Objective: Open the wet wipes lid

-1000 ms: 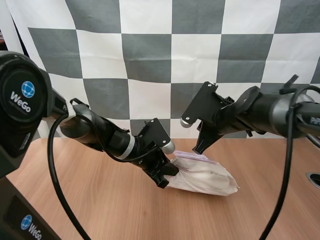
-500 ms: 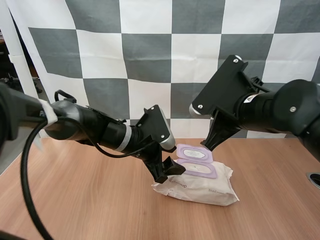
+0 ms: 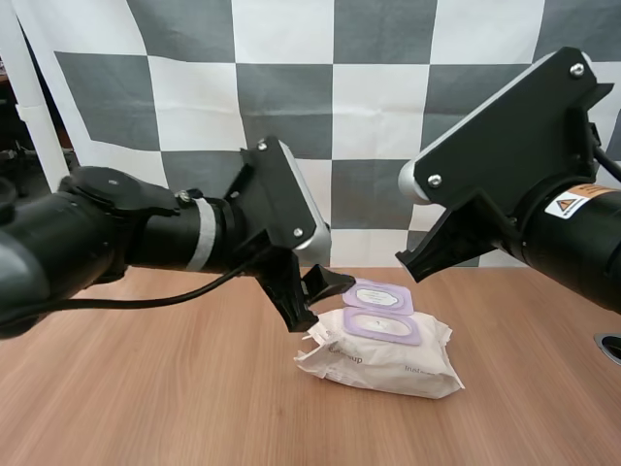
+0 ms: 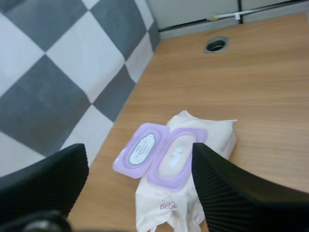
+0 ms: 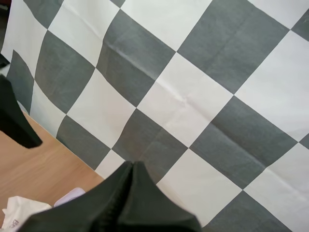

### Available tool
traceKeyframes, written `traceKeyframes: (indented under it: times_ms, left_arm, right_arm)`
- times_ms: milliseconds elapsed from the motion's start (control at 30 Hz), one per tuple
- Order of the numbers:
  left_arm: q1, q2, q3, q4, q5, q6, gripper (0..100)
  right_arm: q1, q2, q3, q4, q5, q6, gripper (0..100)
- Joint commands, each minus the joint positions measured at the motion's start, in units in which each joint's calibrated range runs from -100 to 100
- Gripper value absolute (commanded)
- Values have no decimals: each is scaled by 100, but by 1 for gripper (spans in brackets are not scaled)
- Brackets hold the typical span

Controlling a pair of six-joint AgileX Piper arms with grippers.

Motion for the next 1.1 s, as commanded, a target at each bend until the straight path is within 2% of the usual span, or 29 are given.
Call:
traceKeyframes:
  times_ms: [0,67,133,233,300,433,567,733,833,967,1067]
  left_arm:
    - [120,-2705,-21,177,-62,-227,96]
    - [166,-3284,-21,188,-122,-429,92]
    - [172,-3765,-21,188,-282,-868,79]
    - [172,-4198,-21,188,-674,-1371,42]
    - [172,-4317,-21,188,-1411,-1832,1]
    - [172,-4390,-6,392,-2941,-2857,0]
    - [196,-4535,-6,1581,-3438,-3515,0]
    - [196,-4708,524,2468,-3545,-4159,0]
    - [196,-4787,1244,2830,-4457,-4267,0]
    - [198,-5033,2461,2730,-6686,-4342,0]
    - [198,-5309,3045,2542,-7404,-4387,0]
  right_arm:
    - [-1,-76,-8,84,-60,-2,0]
    - [-1,-200,-8,116,-76,10,0]
    - [-1,-355,-8,127,-76,228,0]
    - [-1,-587,-8,83,-55,533,0]
    - [-1,-747,-8,44,-72,676,0]
    - [-1,-1126,32,-143,-424,1115,0]
    - [-1,-1516,326,-569,-1584,1775,0]
    - [-1,-1577,1254,-719,-2740,1905,0]
    - [-1,-1577,1895,-731,-3194,1905,0]
    - [-1,-1577,2520,-685,-3235,1934,0]
    - [-1,-1577,2885,-552,-3235,1934,0]
